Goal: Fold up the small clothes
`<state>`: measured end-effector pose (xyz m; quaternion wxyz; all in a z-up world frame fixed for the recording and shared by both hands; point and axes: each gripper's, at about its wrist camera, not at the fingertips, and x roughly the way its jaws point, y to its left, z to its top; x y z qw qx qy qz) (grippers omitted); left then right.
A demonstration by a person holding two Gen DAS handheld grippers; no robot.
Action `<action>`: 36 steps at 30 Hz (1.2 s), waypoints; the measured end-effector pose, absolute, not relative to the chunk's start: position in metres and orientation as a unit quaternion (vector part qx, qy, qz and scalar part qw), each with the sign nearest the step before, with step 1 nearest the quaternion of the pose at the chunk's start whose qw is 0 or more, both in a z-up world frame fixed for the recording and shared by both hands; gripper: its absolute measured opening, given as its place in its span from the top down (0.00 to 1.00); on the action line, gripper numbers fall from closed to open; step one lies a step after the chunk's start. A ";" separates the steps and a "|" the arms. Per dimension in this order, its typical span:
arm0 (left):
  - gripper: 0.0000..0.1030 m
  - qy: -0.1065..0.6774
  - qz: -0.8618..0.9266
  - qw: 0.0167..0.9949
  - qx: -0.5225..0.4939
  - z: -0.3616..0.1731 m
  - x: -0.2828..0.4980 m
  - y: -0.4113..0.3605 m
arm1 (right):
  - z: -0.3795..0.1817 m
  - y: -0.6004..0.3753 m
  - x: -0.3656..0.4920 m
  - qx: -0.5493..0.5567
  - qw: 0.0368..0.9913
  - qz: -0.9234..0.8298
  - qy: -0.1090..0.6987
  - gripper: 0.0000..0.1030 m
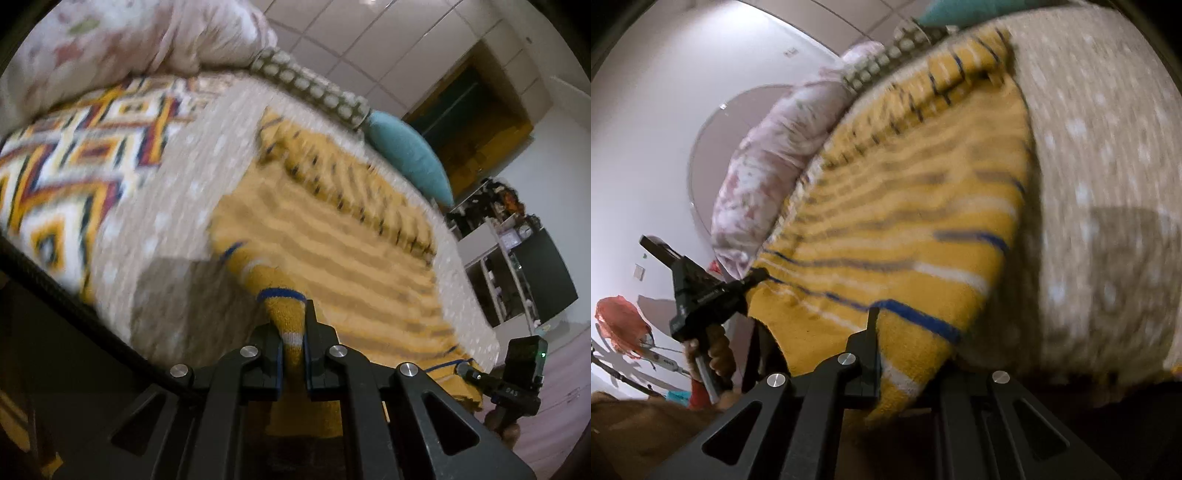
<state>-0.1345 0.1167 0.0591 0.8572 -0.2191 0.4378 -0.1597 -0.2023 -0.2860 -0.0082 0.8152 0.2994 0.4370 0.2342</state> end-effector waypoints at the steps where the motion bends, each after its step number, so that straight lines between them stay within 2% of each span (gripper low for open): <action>1: 0.93 0.428 -0.162 0.863 -0.215 0.067 -0.122 0.114 | 0.002 -0.291 -0.192 0.299 0.823 0.235 0.423 0.93; 9: 0.93 0.378 -0.134 0.900 -0.172 0.108 0.019 0.073 | 0.074 -0.314 -0.072 0.270 0.880 0.189 0.342 0.93; 16: 0.93 0.424 -0.096 0.886 -0.161 0.069 0.093 0.057 | 0.044 -0.323 0.004 0.286 0.866 0.147 0.383 0.93; 19: 0.90 0.434 -0.100 0.877 -0.180 0.060 0.110 0.063 | 0.036 -0.331 0.026 0.303 0.858 0.143 0.389 0.89; 21: 0.89 0.442 -0.098 0.866 -0.214 0.054 0.128 0.070 | 0.029 -0.340 0.045 0.331 0.846 0.140 0.394 0.83; 23: 0.86 0.454 -0.098 0.848 -0.256 0.048 0.144 0.078 | 0.016 -0.356 0.064 0.366 0.830 0.127 0.402 0.64; 25: 0.83 0.467 -0.099 0.828 -0.294 0.040 0.156 0.082 | 0.001 -0.369 0.084 0.408 0.811 0.112 0.405 0.58; 29: 0.80 0.467 -0.115 0.819 -0.313 0.040 0.164 0.080 | -0.020 -0.384 0.108 0.476 0.778 0.096 0.397 0.55; 31: 0.76 0.464 -0.123 0.818 -0.316 0.043 0.166 0.080 | -0.025 -0.387 0.113 0.496 0.771 0.098 0.389 0.49; 34: 0.60 0.448 -0.125 0.821 -0.330 0.048 0.167 0.087 | -0.025 -0.389 0.117 0.512 0.767 0.099 0.374 0.38; 36: 0.35 0.426 -0.118 0.826 -0.350 0.054 0.165 0.099 | -0.025 -0.393 0.118 0.528 0.762 0.104 0.361 0.31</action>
